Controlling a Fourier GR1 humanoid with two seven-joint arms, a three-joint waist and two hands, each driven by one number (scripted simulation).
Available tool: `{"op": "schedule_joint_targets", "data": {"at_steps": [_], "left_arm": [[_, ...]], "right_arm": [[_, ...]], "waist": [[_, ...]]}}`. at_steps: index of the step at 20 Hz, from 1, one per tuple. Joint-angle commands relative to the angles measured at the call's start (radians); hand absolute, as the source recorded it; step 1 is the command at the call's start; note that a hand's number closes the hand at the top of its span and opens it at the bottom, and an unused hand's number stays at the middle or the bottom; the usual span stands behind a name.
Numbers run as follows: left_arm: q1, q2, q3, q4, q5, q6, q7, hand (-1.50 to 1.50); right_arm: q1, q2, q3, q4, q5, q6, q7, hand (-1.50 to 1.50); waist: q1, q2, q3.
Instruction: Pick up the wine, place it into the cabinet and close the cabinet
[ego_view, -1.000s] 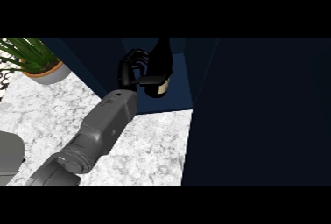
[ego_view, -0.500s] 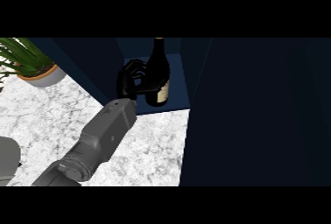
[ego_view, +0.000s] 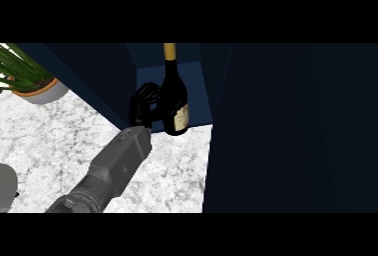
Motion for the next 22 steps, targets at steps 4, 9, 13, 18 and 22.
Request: {"op": "schedule_joint_targets", "data": {"at_steps": [4, 9, 13, 18, 22], "left_arm": [[0.06, 0.0, -0.03, -0.014, 0.024, -0.004, -0.022, 1.5], [0.052, 0.0, -0.056, -0.016, 0.036, 0.046, -0.014, 1.5], [0.041, 0.0, -0.064, -0.028, 0.048, 0.065, -0.035, 1.5], [-0.01, 0.0, -0.079, -0.038, 0.065, 0.095, 0.008, 1.5], [-0.058, 0.0, -0.09, -0.059, 0.086, 0.131, 0.042, 1.5]], "right_arm": [[0.02, 0.005, -0.015, -0.014, -0.049, 0.017, -0.008, -1.5], [0.025, -0.001, -0.015, -0.01, -0.044, 0.028, -0.013, -1.5], [0.025, 0.007, -0.018, -0.016, -0.059, 0.025, -0.008, -1.5], [0.061, 0.021, -0.012, -0.027, -0.04, 0.025, -0.029, -1.5], [0.021, 0.009, -0.035, 0.003, -0.057, 0.02, -0.01, -1.5]], "waist": [[-0.021, 0.003, 0.0], [-0.023, 0.002, 0.0], [-0.038, 0.007, -0.001], [-0.034, 0.007, 0.001], [-0.035, 0.003, 0.0]]}}
